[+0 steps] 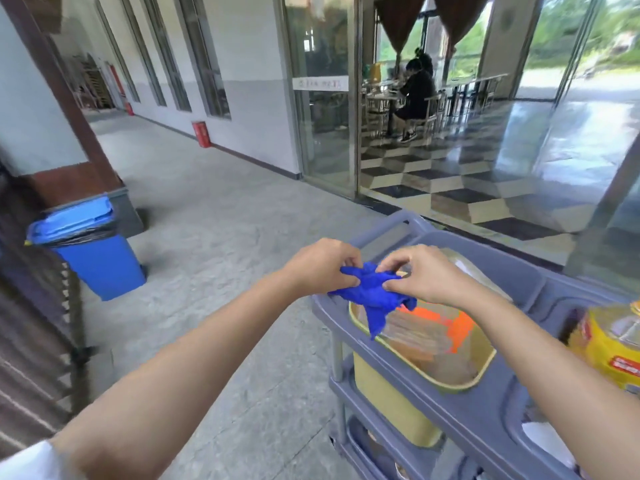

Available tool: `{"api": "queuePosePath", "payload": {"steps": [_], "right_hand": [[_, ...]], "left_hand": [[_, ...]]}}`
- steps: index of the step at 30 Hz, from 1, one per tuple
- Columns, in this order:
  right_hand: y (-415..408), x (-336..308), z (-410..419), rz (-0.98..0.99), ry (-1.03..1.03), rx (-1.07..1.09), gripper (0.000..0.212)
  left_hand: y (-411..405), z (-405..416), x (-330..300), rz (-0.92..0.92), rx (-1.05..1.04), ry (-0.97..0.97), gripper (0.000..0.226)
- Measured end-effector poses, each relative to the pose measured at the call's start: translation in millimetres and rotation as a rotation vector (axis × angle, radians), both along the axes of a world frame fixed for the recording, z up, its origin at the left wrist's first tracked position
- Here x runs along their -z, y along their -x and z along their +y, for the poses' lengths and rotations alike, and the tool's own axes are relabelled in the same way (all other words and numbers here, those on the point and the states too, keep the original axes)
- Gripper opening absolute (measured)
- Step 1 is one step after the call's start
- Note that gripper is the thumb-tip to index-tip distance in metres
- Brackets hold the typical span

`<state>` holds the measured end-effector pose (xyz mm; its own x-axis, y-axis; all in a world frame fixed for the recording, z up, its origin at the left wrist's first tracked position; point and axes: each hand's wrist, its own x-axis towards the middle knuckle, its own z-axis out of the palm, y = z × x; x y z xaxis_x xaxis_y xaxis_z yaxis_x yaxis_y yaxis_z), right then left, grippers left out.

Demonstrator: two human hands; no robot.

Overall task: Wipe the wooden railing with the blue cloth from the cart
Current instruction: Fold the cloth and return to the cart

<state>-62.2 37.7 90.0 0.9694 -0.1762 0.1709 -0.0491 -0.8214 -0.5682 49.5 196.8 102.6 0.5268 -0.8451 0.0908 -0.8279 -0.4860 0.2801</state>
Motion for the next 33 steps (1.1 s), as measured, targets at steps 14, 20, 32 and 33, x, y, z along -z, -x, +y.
{"api": "queuePosePath", "payload": {"steps": [14,20,32,33], "right_hand": [[-21,10,-108,0.063,-0.035,0.487,0.017],[13,6,-109,0.106,0.066,0.819,0.023],[93,32,-19,0.201,0.030,1.358,0.021],[100,35,-13,0.220,0.003,1.378,0.021]], "left_hand": [[-78,-178,10,0.065,0.524,-0.007,0.015],[-65,-244,18,0.132,0.859,0.012,0.012],[25,-253,51,0.265,1.373,-0.063,0.010],[33,-249,56,0.279,1.395,-0.075,0.009]]}}
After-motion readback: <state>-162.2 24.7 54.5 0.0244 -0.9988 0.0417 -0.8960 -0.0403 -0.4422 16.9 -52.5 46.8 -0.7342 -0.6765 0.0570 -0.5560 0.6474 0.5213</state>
